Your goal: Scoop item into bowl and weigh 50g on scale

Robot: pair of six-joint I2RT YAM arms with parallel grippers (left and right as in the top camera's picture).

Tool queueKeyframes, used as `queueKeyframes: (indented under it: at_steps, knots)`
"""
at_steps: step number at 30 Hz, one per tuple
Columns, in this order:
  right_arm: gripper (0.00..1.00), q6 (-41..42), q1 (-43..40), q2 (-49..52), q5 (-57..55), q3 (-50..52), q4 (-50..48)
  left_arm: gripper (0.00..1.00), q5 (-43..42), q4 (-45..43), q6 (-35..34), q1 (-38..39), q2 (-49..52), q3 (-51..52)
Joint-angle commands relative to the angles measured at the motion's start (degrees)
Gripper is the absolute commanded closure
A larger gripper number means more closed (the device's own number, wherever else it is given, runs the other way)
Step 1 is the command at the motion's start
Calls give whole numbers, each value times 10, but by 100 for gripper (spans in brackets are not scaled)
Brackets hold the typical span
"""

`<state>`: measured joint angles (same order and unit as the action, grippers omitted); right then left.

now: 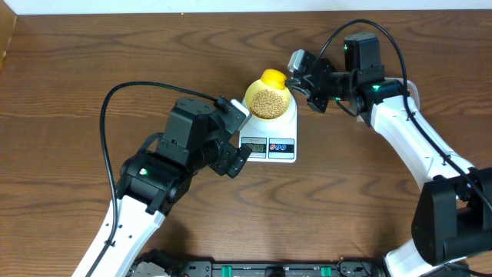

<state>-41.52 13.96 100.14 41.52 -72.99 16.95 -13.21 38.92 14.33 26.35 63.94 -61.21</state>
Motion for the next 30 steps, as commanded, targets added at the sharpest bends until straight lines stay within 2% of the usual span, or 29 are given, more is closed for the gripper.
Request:
queueKeyframes:
  at_steps: [1,19,26,30]
  knots:
    - [99,-10,4,3,6,0,4,10,2,0,-5,-3,-6,-2]
    - [99,-2,4,3,6,0,7,10,2,0,-5,-3,-6,-2]
    - [99,54,3,3,6,0,-6,10,2,0,-5,-3,-6,-2]
    - [99,120,0,2,6,0,-24,10,2,0,-5,-3,-6,-2]
